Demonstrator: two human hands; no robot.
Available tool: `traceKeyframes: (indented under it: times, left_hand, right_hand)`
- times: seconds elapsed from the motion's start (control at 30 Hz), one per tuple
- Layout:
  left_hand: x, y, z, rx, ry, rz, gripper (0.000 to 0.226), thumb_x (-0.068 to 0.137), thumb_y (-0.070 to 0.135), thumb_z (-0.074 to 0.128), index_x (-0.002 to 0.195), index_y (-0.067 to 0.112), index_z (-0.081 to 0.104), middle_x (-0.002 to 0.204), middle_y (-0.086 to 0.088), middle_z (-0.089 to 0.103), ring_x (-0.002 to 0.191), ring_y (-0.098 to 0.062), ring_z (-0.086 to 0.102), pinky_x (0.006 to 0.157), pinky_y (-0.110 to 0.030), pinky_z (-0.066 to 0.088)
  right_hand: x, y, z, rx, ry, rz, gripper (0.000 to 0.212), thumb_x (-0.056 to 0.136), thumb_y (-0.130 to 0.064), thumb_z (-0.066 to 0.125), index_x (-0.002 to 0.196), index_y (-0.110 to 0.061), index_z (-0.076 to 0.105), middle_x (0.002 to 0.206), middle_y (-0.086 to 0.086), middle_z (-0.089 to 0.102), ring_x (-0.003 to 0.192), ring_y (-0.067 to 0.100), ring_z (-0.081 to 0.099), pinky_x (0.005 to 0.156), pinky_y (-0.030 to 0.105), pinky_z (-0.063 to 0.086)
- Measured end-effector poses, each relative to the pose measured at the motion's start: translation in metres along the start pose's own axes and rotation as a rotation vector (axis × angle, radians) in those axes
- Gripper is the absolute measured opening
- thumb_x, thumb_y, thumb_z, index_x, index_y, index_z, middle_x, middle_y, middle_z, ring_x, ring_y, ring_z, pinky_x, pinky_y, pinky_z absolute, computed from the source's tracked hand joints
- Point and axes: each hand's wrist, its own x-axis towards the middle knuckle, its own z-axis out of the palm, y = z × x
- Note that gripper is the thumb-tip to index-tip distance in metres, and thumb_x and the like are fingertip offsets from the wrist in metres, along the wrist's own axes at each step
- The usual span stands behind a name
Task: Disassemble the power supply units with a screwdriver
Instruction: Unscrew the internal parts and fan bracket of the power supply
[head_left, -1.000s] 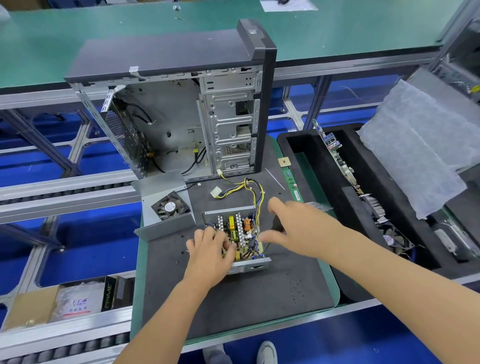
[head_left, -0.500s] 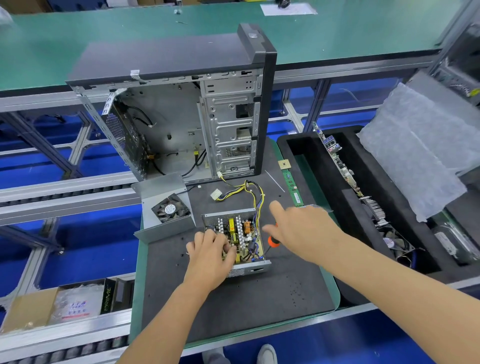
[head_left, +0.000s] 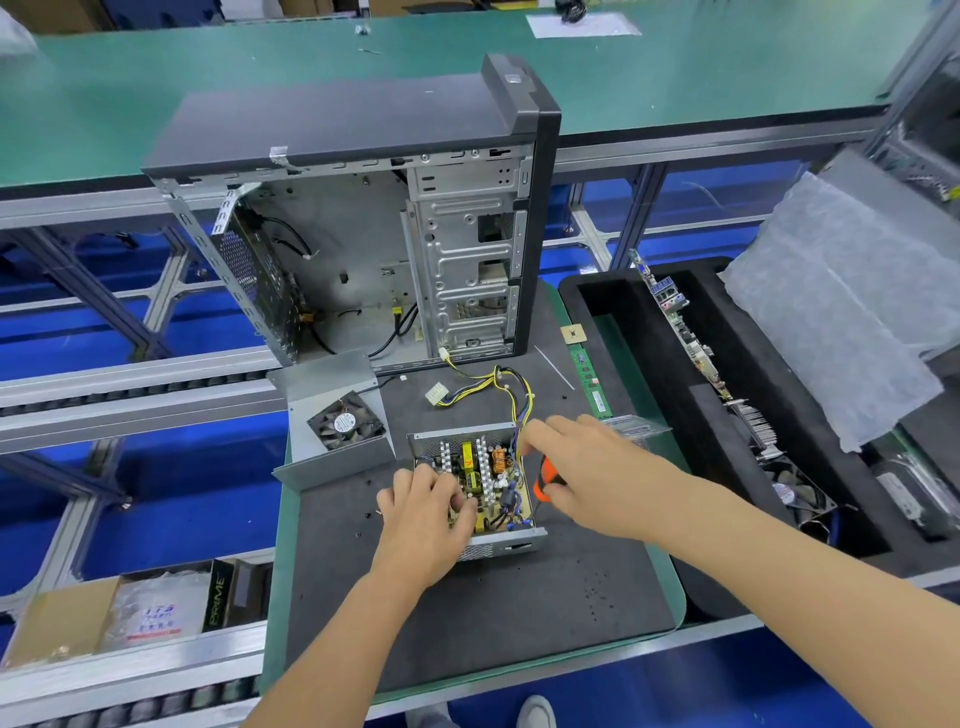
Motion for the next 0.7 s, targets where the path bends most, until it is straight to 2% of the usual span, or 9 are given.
traceKeyframes:
  times: [0.1,0.17,0.2,0.27,0.33,0.4,0.47,0.6,0.7]
  left_hand:
    - [0.0002,0.0010,-0.0007,-0.002,0.000,-0.001,0.024,0.097,0.043,0.053,0.078,0.029,0.044,0.088,0.009,0.035,0.089,-0.017,0.029,0.077,-0.037,0.026]
    - [0.0001,0.0015,-0.0010,-0.010,0.001,-0.004,0.025,0.096,0.042,0.053,0.078,0.029,0.044,0.088,0.009,0.035,0.089,-0.018,0.030,0.077,-0.037,0.026]
    - [0.0000,0.0016,-0.0011,-0.007,-0.001,-0.005,0.024,0.097,0.041,0.053,0.078,0.029,0.044,0.088,0.009,0.035,0.089,-0.018,0.030,0.077,-0.037,0.026]
    - [-0.0002,0.0015,-0.0009,-0.002,-0.001,-0.003,0.024,0.097,0.042,0.053,0.078,0.029,0.044,0.088,0.009,0.036,0.089,-0.018,0.030,0.077,-0.037,0.026]
    - [0.0000,0.0014,-0.0008,-0.005,0.002,-0.006,0.024,0.096,0.042,0.053,0.079,0.029,0.044,0.088,0.009,0.036,0.089,-0.018,0.030,0.077,-0.037,0.025]
    - [0.0006,0.0015,-0.0005,0.000,-0.004,-0.005,0.023,0.096,0.042,0.052,0.079,0.029,0.044,0.089,0.009,0.036,0.089,-0.018,0.030,0.078,-0.037,0.026]
    - [0.0004,0.0011,-0.0001,0.006,-0.007,-0.007,0.023,0.097,0.043,0.051,0.079,0.029,0.045,0.089,0.009,0.036,0.090,-0.017,0.030,0.078,-0.037,0.025]
    - [-0.0001,-0.0002,0.0002,-0.003,-0.002,-0.003,0.023,0.097,0.042,0.052,0.079,0.029,0.044,0.089,0.009,0.036,0.089,-0.018,0.030,0.077,-0.037,0.025]
    - [-0.0003,0.0000,0.0004,-0.002,0.005,-0.001,0.023,0.096,0.042,0.052,0.079,0.030,0.044,0.088,0.010,0.035,0.089,-0.017,0.029,0.076,-0.036,0.024]
  right_hand:
    - [0.0000,0.0016,-0.0001,-0.146,0.005,0.091,0.045,0.095,-0.055,0.041,0.130,-0.027,0.035,0.101,0.005,0.046,0.079,0.026,0.046,0.059,0.034,0.040]
    - [0.0014,0.0039,-0.0008,-0.321,0.035,0.059,0.033,0.102,-0.036,0.037,0.134,-0.029,0.036,0.090,0.008,0.039,0.068,0.028,0.046,0.045,0.033,0.029]
    - [0.0011,0.0050,0.0007,-0.306,0.053,0.053,0.030,0.103,-0.030,0.041,0.132,-0.026,0.035,0.086,0.007,0.038,0.069,0.028,0.047,0.045,0.035,0.033]
    - [-0.0007,0.0057,0.0013,-0.133,0.075,0.055,0.031,0.099,-0.028,0.047,0.127,-0.023,0.034,0.097,0.004,0.047,0.083,0.026,0.051,0.064,0.038,0.048]
    - [-0.0014,0.0045,0.0033,-0.074,0.077,0.034,0.036,0.095,-0.033,0.053,0.125,-0.024,0.033,0.104,0.002,0.044,0.091,0.025,0.050,0.075,0.037,0.048]
    - [-0.0023,0.0043,0.0032,-0.137,0.051,0.089,0.038,0.097,-0.050,0.051,0.118,-0.024,0.033,0.094,0.002,0.042,0.080,0.025,0.049,0.061,0.034,0.041]
    - [0.0012,0.0071,0.0010,-0.306,0.013,0.085,0.028,0.102,-0.040,0.042,0.124,-0.024,0.038,0.097,0.006,0.046,0.077,0.027,0.050,0.049,0.034,0.033]
    - [-0.0016,0.0066,0.0011,-0.122,0.057,0.054,0.033,0.098,-0.033,0.048,0.126,-0.021,0.036,0.109,0.002,0.047,0.098,0.025,0.050,0.080,0.035,0.047]
    - [-0.0030,0.0040,0.0002,-0.256,0.005,0.104,0.041,0.098,-0.047,0.048,0.127,-0.022,0.033,0.098,0.004,0.042,0.079,0.026,0.048,0.057,0.032,0.039]
